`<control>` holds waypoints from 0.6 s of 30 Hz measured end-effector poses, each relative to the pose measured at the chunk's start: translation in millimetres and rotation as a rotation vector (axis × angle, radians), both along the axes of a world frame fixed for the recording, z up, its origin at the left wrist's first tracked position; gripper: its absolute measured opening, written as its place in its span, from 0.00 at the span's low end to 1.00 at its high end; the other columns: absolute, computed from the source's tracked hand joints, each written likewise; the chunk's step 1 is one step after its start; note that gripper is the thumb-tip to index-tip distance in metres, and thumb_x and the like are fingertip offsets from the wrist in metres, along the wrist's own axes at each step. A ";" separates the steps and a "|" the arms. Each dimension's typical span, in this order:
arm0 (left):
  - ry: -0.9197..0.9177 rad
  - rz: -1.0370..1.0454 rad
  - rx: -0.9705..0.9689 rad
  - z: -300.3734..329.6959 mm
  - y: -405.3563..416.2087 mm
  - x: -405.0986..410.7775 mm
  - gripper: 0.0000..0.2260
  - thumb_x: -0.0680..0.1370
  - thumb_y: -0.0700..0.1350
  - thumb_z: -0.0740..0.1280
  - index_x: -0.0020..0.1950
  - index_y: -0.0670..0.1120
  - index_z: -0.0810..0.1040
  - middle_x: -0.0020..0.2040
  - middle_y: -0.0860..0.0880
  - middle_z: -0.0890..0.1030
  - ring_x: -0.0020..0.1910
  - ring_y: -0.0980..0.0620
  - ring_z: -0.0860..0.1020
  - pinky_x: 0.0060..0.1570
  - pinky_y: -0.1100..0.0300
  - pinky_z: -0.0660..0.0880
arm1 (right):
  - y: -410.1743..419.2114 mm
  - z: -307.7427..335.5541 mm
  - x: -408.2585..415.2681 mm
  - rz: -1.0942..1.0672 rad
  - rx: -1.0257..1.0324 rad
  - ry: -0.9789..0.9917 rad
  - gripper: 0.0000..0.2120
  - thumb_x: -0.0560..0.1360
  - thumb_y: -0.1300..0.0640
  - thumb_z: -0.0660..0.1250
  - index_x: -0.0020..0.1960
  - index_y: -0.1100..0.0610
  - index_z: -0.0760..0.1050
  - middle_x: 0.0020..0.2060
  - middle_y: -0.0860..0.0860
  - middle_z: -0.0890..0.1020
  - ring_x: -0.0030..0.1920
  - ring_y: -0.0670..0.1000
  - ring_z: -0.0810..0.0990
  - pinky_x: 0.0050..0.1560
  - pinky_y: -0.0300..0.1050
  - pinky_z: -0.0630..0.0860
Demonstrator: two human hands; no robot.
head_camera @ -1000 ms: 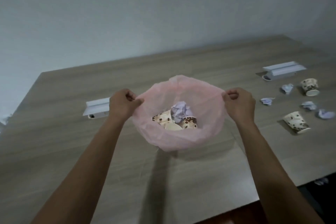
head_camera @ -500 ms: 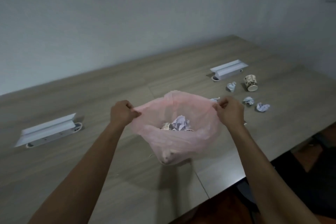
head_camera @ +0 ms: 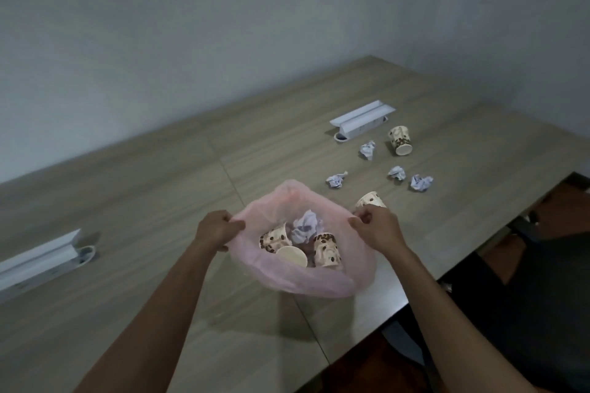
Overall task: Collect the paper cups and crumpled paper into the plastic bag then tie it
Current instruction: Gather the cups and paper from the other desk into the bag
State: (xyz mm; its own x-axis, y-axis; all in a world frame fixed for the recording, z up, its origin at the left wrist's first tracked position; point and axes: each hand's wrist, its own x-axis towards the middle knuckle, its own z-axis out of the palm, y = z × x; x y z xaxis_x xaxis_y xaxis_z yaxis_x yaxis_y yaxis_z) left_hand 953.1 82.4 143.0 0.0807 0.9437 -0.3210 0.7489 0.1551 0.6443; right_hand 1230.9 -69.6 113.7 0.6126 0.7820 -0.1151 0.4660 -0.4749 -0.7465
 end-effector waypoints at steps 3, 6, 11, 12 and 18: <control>0.043 -0.078 0.010 0.9 9.4 5.6 0.19 0.59 0.50 0.76 0.46 0.47 0.75 0.48 0.44 0.80 0.45 0.45 0.78 0.41 0.55 0.77 | 2.1 -0.6 6.1 0.041 -0.041 0.058 0.10 0.72 0.52 0.73 0.47 0.59 0.80 0.39 0.49 0.81 0.44 0.50 0.80 0.41 0.38 0.69; 0.038 -0.186 0.040 -3.5 24.9 15.2 0.31 0.61 0.51 0.80 0.61 0.47 0.74 0.53 0.47 0.78 0.52 0.46 0.78 0.50 0.57 0.74 | 6.6 -0.5 17.1 0.070 -0.037 0.104 0.11 0.71 0.51 0.75 0.48 0.56 0.79 0.37 0.46 0.80 0.38 0.42 0.77 0.35 0.31 0.69; 0.072 -0.188 0.120 -9.2 52.3 30.2 0.23 0.70 0.55 0.75 0.62 0.48 0.77 0.57 0.47 0.82 0.54 0.47 0.79 0.52 0.59 0.71 | 26.0 -9.0 36.0 0.007 -0.063 0.141 0.24 0.70 0.36 0.67 0.42 0.58 0.81 0.35 0.53 0.83 0.41 0.54 0.83 0.47 0.51 0.81; 0.098 -0.191 0.136 -10.1 56.7 32.0 0.21 0.71 0.55 0.74 0.59 0.49 0.78 0.57 0.47 0.82 0.55 0.47 0.79 0.52 0.59 0.72 | 30.3 -9.5 37.7 -0.026 -0.064 0.143 0.27 0.70 0.34 0.64 0.42 0.60 0.81 0.35 0.55 0.84 0.41 0.56 0.83 0.48 0.54 0.81; 0.117 -0.232 0.187 -19.8 71.4 46.8 0.14 0.70 0.59 0.73 0.49 0.53 0.81 0.53 0.50 0.83 0.52 0.49 0.80 0.52 0.57 0.76 | 44.6 -38.9 60.0 -0.279 -0.112 0.074 0.16 0.78 0.50 0.64 0.58 0.60 0.80 0.56 0.56 0.83 0.58 0.57 0.80 0.55 0.44 0.71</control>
State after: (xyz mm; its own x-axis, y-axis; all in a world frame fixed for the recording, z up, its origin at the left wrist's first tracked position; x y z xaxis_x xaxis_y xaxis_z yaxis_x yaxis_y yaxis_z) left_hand 1000.0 153.9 123.2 0.2729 0.9480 -0.1637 0.8214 -0.1410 0.5527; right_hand 1291.0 -25.0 74.8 0.7888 0.5644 -0.2433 0.2523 -0.6583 -0.7092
